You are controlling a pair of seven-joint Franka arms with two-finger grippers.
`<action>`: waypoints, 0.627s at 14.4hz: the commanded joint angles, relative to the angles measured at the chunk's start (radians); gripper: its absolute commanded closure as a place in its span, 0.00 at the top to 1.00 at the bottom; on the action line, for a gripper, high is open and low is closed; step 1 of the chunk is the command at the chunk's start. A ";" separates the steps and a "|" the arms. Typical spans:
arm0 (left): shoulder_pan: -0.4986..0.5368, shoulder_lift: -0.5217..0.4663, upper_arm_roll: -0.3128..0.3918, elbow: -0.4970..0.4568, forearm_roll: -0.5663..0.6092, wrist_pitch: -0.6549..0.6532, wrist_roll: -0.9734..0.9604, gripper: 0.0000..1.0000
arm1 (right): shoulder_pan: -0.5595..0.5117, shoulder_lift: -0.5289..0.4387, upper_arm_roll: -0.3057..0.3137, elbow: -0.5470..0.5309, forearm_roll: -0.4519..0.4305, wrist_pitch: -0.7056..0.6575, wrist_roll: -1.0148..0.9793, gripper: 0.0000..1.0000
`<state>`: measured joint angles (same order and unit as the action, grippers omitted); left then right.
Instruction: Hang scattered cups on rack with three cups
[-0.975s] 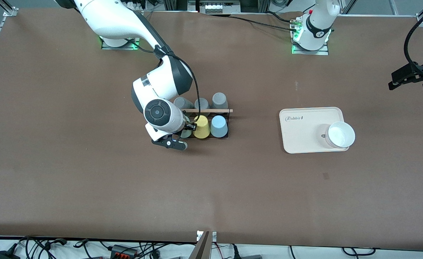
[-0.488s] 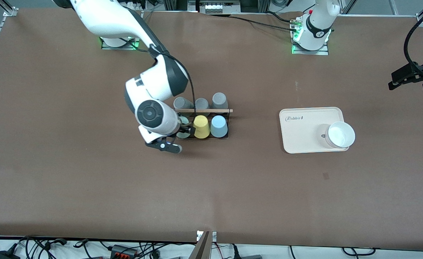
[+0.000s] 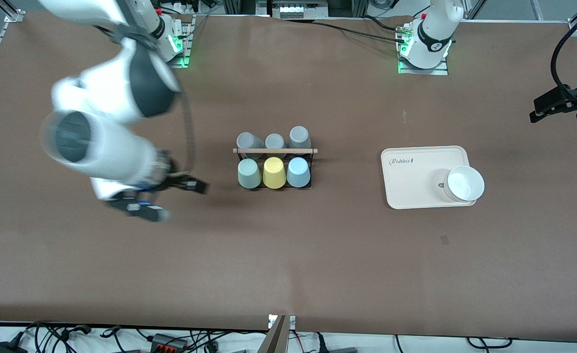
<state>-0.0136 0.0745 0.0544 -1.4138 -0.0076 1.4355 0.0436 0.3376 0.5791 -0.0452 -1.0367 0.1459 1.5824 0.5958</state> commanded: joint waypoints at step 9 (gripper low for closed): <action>0.060 -0.007 0.010 0.007 0.001 0.005 0.031 1.00 | -0.308 -0.274 -0.004 -0.271 -0.127 0.146 -0.462 1.00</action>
<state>0.0364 0.0741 0.0663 -1.4133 -0.0076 1.4362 0.0501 0.0650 0.4213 -0.0647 -1.1276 0.0480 1.6191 0.2325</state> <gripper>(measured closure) 0.000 0.000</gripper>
